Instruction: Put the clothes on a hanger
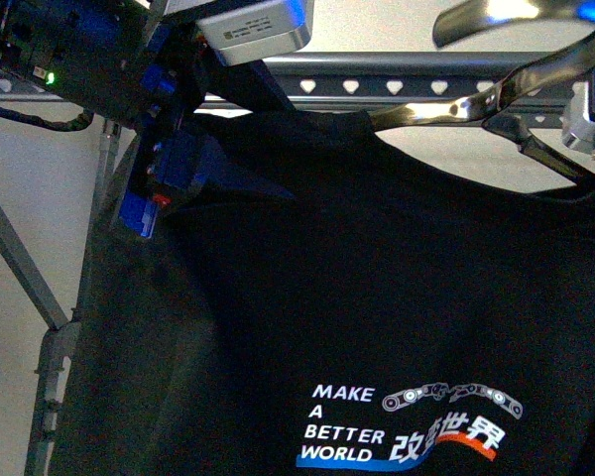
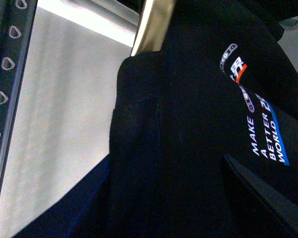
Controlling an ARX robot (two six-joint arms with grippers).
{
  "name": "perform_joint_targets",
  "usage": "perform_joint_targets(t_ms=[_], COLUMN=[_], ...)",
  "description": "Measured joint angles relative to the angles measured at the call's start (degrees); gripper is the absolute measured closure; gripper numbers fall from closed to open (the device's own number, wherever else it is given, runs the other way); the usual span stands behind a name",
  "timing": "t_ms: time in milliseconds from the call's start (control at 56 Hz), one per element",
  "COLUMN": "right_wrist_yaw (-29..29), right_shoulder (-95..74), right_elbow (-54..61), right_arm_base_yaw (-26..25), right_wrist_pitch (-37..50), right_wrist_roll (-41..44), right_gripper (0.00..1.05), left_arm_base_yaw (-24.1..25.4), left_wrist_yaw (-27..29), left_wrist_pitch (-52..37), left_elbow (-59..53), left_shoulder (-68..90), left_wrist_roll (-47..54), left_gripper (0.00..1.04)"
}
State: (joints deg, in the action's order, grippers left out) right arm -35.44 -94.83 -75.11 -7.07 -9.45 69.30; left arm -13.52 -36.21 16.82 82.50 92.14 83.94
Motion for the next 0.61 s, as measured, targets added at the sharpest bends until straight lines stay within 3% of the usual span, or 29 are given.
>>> perform_joint_targets(t_ms=[196, 321, 518, 571, 607], right_wrist_yaw=[0.3, 0.9, -1.7, -2.1, -2.4], right_shoulder=[0.4, -0.4, -0.3, 0.0, 0.3], right_elbow=[0.4, 1.6, 5.6, 6.5, 7.1], right_arm_base_yaw=[-6.1, -11.8, -16.7, -17.2, -17.4], right_wrist_pitch=[-14.5, -20.7, -19.9, -19.3, -18.8], right_wrist_roll=[-5.8, -9.4, -15.9, -18.3, -20.0], right_gripper=[0.96, 0.96, 0.96, 0.96, 0.96], left_arm_base_yaw=[-0.1, 0.0, -0.1, 0.3, 0.5], left_wrist_yaw=[-0.1, 0.0, -0.1, -3.2, -4.8], left_wrist_pitch=[0.0, 0.0, 0.0, -6.1, -14.7], left_elbow=[0.0, 0.0, 0.0, -2.0, -4.8], left_shoulder=[0.0, 0.0, 0.0, 0.0, -0.1], left_wrist_roll=[0.0, 0.0, 0.0, -5.9, -13.3], left_gripper=[0.05, 0.06, 0.07, 0.07, 0.07])
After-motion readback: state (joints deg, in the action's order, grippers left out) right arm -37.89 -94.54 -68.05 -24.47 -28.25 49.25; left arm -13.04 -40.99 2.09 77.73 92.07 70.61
